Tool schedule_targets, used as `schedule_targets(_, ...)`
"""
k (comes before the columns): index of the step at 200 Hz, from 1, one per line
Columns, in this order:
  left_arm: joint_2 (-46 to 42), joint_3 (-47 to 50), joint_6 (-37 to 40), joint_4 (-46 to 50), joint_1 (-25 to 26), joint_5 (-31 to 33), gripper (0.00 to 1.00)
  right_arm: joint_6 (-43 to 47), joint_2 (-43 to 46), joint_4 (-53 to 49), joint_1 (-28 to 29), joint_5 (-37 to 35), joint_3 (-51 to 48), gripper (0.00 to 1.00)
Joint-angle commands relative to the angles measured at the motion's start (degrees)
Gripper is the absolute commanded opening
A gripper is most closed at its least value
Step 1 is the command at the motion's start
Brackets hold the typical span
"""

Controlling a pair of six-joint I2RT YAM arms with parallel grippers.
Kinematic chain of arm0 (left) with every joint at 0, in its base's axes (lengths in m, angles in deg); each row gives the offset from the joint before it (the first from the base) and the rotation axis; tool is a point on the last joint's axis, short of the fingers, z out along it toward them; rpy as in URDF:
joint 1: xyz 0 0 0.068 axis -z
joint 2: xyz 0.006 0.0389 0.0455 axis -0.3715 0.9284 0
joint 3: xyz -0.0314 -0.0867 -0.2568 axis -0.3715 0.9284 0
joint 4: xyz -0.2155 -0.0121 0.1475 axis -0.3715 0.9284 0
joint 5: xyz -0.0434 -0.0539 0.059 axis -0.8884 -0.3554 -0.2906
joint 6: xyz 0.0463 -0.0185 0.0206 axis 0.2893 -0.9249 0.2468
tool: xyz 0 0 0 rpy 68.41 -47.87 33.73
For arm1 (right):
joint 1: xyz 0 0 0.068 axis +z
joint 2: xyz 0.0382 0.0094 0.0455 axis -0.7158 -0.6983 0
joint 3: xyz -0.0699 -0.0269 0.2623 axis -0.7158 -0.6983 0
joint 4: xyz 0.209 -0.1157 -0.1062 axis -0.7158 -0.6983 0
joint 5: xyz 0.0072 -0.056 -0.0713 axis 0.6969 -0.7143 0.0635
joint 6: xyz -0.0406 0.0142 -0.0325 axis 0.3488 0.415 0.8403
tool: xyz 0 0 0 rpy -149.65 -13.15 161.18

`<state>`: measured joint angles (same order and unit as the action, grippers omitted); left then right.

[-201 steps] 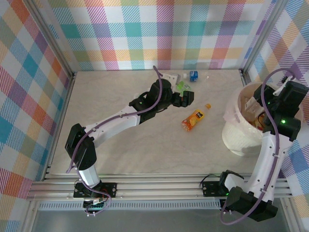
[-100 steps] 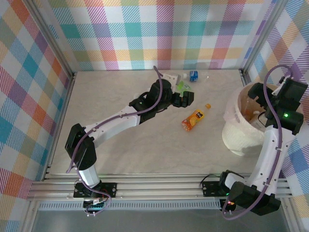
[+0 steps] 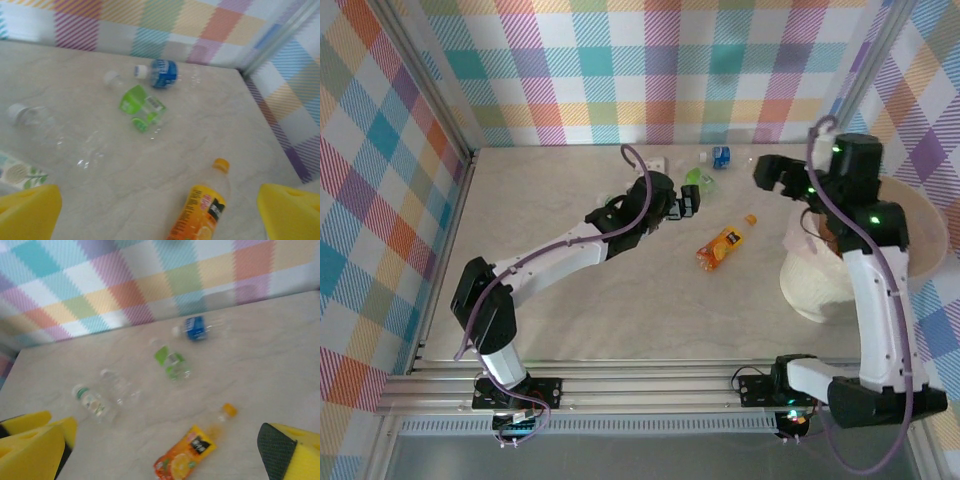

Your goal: Put the plastic bottles in the bin

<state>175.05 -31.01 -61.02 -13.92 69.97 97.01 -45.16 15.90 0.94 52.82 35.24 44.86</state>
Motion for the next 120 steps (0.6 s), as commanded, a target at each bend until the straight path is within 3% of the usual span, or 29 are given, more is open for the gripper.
schedule_targets(1, -3.1, 2.15, -7.81, 5.29, -1.4, 8.27, 1.0, -2.18, -1.76, 7.07, 8.81, -6.72, -3.64, 1.0)
schedule_targets(26, -4.15, 3.83, -15.08, 11.71, -1.77, 15.9, 1.0, -8.11, -2.75, 17.24, 14.42, -12.39, -13.64, 1.0)
schedule_targets(66, -7.19, 10.09, -19.63, 10.41, -2.0, 21.56, 1.0, -14.65, -11.25, 22.31, 18.31, -16.5, -20.06, 1.0)
schedule_targets(98, -7.23, 13.71, -21.26, 9.21, -2.09, 22.84, 1.0, -27.59, -17.36, 25.7, 18.64, -24.1, -24.96, 1.0)
schedule_targets(120, -6.4, 13.63, -21.32, 10.03, -1.93, 23.03, 1.0, -34.23, -24.04, 23.98, 18.55, -28.53, -22.23, 1.0)
